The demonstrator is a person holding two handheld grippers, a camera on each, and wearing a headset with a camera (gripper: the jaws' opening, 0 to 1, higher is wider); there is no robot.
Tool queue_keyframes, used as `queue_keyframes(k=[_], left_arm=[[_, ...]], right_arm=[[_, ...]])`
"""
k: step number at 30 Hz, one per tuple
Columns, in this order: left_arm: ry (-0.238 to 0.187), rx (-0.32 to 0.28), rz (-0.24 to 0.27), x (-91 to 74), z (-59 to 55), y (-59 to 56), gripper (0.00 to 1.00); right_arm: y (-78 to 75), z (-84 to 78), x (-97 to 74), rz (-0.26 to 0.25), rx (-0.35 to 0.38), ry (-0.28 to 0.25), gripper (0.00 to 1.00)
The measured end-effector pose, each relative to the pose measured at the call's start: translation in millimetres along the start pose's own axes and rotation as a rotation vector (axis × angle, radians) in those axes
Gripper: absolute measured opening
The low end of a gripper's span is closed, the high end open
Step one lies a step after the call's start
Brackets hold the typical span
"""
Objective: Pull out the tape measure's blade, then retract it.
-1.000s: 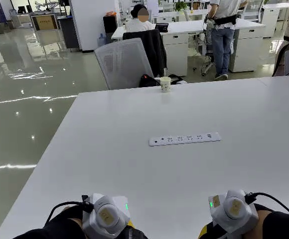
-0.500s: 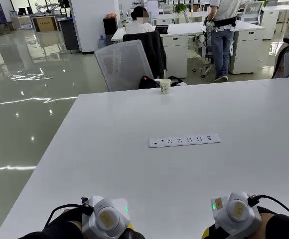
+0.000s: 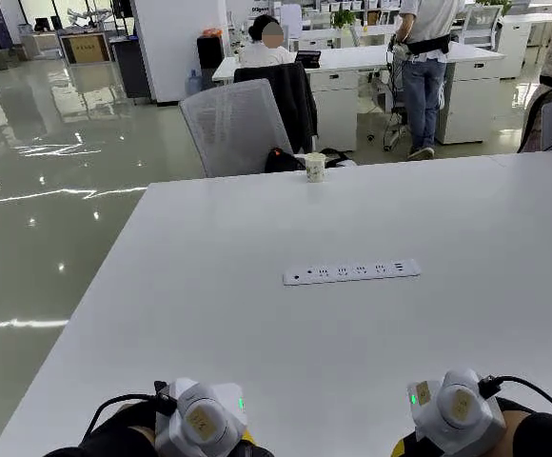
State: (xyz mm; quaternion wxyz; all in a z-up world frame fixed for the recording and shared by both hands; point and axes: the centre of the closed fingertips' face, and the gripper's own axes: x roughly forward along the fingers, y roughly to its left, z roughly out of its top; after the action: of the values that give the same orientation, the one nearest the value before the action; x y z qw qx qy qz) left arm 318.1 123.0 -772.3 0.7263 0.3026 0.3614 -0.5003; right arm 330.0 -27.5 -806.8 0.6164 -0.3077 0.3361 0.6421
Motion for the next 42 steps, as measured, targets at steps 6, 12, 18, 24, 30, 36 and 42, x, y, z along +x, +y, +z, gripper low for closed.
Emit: queue_keyframes(k=[6, 12, 18, 24, 30, 36, 42], left_arm=[[0.000, -0.001, 0.001, 0.4, 0.2, 0.1, 0.32], [0.000, -0.002, 0.001, 0.5, -0.1, 0.8, 0.32], [0.000, -0.002, 0.001, 0.9, -0.5, 1.5, 0.32], [0.001, -0.002, 0.001, 1.2, -0.7, 1.4, 0.32], [0.001, -0.001, 0.002, 1.1, -0.9, 0.9, 0.32], [0.000, -0.002, 0.001, 0.9, -1.1, 1.0, 0.32], [0.001, 0.000, 0.001, 0.8, -1.0, 0.8, 0.32]], right_arm=[[-1.0, -2.4, -1.8, -0.001, 0.000, 0.001, 0.10], [-1.0, -4.8, -3.8, -0.004, 0.007, 0.001, 0.10], [-1.7, -7.2, -5.2, -0.007, 0.010, 0.003, 0.10], [-2.0, -9.8, -6.4, -0.009, 0.011, 0.005, 0.10], [-1.6, -12.4, -7.9, -0.009, 0.015, 0.008, 0.10], [-1.5, -14.9, -10.1, -0.011, 0.017, 0.011, 0.10], [-1.8, -16.8, -12.3, -0.013, 0.023, 0.011, 0.10]])
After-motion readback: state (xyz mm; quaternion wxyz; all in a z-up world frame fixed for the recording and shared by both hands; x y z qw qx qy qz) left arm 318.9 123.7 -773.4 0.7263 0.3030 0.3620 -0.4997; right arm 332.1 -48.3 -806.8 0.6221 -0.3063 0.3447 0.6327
